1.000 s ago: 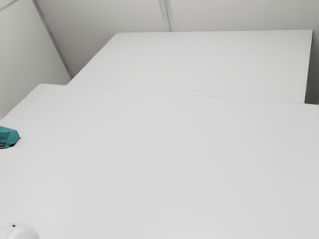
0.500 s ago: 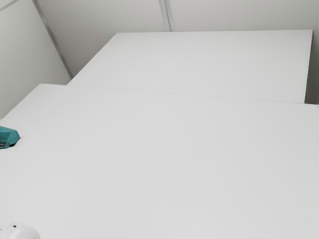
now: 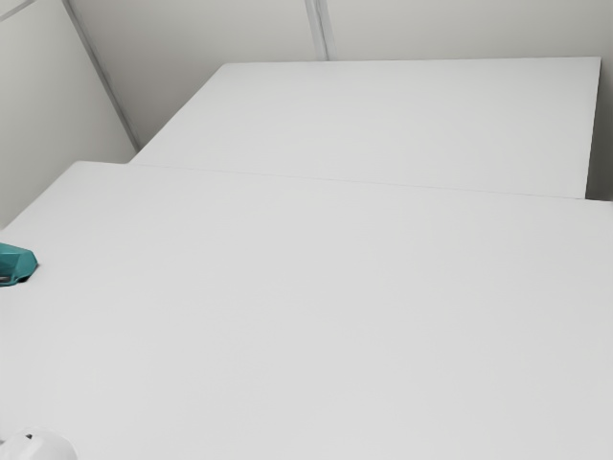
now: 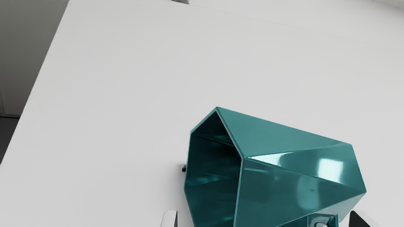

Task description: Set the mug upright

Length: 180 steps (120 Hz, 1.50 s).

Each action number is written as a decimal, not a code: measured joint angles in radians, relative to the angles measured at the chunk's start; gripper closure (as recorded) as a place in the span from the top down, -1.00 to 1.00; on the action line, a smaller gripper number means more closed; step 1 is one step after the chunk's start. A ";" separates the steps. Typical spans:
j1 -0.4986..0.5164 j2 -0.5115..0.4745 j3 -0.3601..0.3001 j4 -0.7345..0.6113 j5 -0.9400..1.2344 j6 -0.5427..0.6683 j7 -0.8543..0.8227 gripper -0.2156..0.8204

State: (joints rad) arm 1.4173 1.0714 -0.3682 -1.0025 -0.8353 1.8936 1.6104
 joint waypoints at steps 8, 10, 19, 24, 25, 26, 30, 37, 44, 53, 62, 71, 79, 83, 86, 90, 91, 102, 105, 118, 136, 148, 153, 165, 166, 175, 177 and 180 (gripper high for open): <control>-0.008 0.003 0.000 0.000 -0.007 -0.001 0.000 0.56; -0.010 0.003 0.000 -0.001 -0.008 -0.001 0.000 0.56; -0.017 0.002 0.002 -0.007 -0.011 -0.005 0.001 0.56; -0.019 0.002 0.004 -0.008 -0.012 -0.009 0.002 0.56; -0.020 0.002 0.004 -0.008 -0.012 -0.010 0.002 0.56; -0.020 0.002 0.005 -0.008 -0.012 -0.011 0.002 0.56; -0.021 0.002 0.006 -0.008 -0.012 -0.016 0.003 0.56; -0.024 0.001 0.007 -0.009 -0.013 -0.023 0.003 0.56; -0.029 0.000 0.008 -0.009 -0.013 -0.033 0.004 0.55; -0.033 -0.002 0.009 -0.012 -0.011 -0.043 0.005 0.55; -0.038 -0.002 0.010 -0.012 -0.009 -0.050 0.006 0.54; -0.040 -0.004 0.011 -0.013 -0.008 -0.056 0.006 0.53; -0.044 -0.005 0.011 -0.013 -0.007 -0.060 0.007 0.53; -0.046 -0.005 0.011 -0.013 -0.007 -0.062 0.007 0.53; -0.047 -0.005 0.011 -0.013 -0.007 -0.063 0.007 0.52; -0.051 -0.005 0.011 -0.014 -0.006 -0.065 0.007 0.52; -0.051 -0.005 0.011 -0.014 -0.006 -0.066 0.008 0.52; -0.059 -0.005 0.011 -0.015 -0.006 -0.071 0.008 0.51; -0.061 -0.006 0.011 -0.015 -0.006 -0.072 0.008 0.49; -0.071 -0.007 0.011 -0.015 -0.006 -0.075 0.009 0.34; -0.082 -0.012 0.011 -0.014 -0.010 -0.079 0.007 -0.08; -0.094 -0.017 0.010 -0.012 -0.013 -0.080 0.006 -0.25; -0.100 -0.019 0.010 -0.010 -0.015 -0.081 0.005 -0.29; -0.115 -0.026 0.013 -0.005 -0.024 -0.081 0.004 -0.42; -0.116 -0.026 0.013 -0.004 -0.024 -0.081 0.004 -0.44; -0.121 -0.031 0.014 -0.002 -0.028 -0.081 0.002 -0.59; -0.123 -0.032 0.014 -0.002 -0.029 -0.080 0.001 -0.62; -0.125 -0.034 0.014 -0.001 -0.030 -0.080 0.000 -0.67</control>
State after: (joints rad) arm 1.2923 1.0375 -0.3544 -1.0033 -0.8650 1.8131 1.6102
